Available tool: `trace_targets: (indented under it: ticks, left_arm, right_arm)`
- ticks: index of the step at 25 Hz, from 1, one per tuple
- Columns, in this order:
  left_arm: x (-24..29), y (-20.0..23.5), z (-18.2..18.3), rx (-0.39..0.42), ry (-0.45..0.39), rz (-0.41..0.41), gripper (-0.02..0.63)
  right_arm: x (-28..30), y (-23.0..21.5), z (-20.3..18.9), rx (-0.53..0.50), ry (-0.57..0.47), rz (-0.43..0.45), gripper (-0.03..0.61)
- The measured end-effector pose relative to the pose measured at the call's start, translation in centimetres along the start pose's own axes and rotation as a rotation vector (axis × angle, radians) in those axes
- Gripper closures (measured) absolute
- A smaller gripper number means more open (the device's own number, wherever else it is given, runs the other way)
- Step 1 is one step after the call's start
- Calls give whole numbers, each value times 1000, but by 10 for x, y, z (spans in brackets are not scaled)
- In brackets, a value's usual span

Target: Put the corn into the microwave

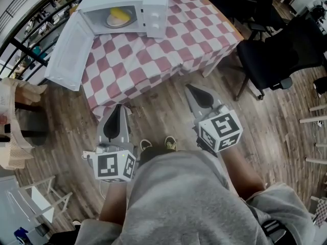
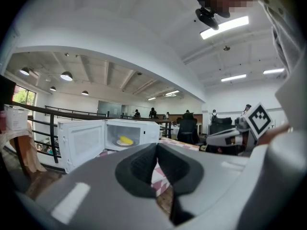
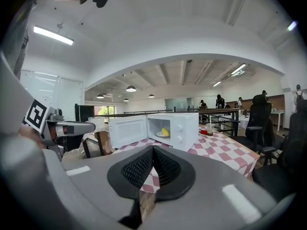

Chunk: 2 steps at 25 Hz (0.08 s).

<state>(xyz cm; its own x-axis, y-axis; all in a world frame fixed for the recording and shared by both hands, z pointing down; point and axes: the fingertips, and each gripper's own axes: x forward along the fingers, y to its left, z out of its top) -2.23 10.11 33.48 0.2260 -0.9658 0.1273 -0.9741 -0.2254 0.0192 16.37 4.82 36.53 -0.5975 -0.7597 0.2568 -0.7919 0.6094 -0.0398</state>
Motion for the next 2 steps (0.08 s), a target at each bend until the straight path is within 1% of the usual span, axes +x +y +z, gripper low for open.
trace_targets:
  ticks: [2]
  left_arm:
    - [1,-1,-1,6,-1,1,603]
  right_arm:
    - [1,0,-1,-4,1,4,581]
